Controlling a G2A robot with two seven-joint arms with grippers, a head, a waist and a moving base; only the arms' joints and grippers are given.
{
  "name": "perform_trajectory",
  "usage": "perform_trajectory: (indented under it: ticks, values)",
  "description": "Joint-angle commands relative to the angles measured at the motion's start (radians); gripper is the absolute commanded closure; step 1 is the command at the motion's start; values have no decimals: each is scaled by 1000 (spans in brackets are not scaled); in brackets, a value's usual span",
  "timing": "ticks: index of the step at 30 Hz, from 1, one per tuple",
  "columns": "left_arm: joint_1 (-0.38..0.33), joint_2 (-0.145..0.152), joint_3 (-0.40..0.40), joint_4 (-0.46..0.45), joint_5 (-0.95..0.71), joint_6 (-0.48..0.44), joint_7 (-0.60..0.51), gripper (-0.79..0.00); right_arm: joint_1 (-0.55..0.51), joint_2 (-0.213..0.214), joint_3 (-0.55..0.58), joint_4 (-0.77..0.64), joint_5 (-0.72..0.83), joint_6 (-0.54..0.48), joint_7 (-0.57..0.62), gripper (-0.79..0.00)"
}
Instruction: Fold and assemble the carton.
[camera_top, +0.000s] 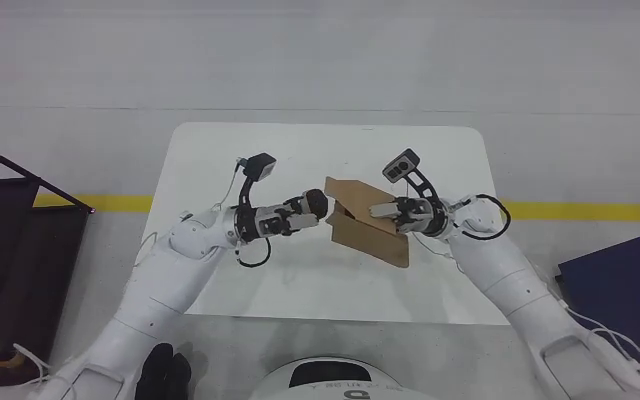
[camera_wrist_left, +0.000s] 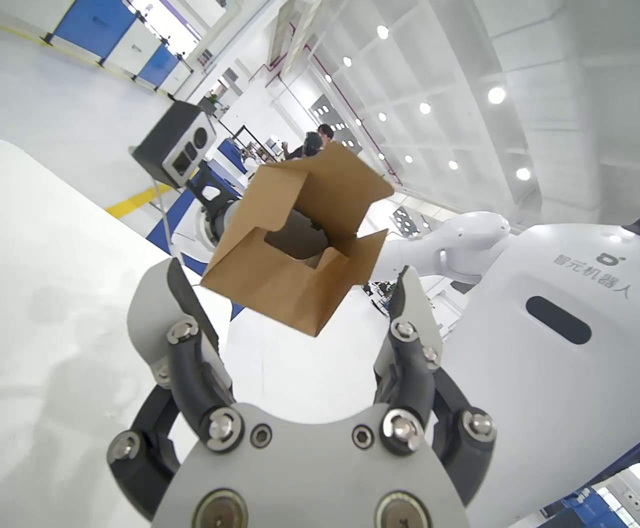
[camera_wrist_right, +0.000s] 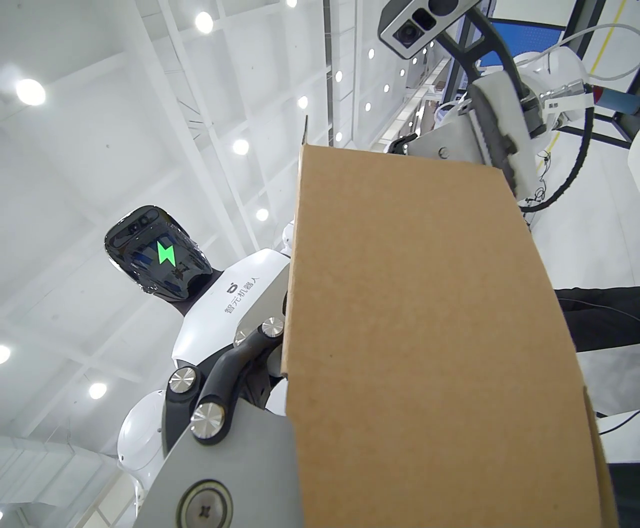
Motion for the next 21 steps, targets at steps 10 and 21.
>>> perform_trajectory:
  ticks: [10, 21]
  values:
    - [28, 10, -24, -62, 167, -131, 112, -677, 12, -5, 1, 32, -19, 0, 0, 0]
    - [-5, 5, -29, -54, 347, -114, 199, -533, 10, -9, 2, 16, -52, 0, 0, 0]
